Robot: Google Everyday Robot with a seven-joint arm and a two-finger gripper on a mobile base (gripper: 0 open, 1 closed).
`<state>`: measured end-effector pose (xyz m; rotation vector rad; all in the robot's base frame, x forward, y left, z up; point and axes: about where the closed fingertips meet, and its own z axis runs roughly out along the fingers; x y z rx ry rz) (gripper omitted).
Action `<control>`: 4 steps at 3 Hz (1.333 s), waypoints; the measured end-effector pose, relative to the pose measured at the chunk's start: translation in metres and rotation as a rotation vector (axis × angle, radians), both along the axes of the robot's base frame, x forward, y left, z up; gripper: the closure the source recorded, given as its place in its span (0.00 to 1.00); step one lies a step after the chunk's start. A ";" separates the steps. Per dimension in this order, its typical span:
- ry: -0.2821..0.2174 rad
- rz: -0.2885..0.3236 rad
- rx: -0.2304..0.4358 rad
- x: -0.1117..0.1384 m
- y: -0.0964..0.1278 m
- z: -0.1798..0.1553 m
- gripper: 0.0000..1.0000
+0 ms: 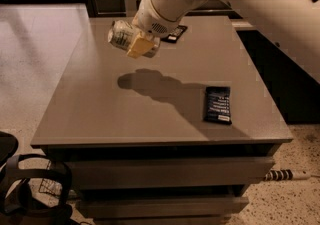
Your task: Place 7up can upright
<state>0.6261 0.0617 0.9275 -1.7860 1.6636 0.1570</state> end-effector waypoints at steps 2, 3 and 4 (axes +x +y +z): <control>-0.039 0.057 0.289 0.007 -0.006 0.009 1.00; -0.022 0.082 0.405 0.002 0.008 0.002 1.00; -0.005 0.070 0.535 -0.020 0.031 0.000 1.00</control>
Offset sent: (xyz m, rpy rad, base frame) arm 0.0076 -0.0073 0.0154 0.4278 -0.0419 0.0966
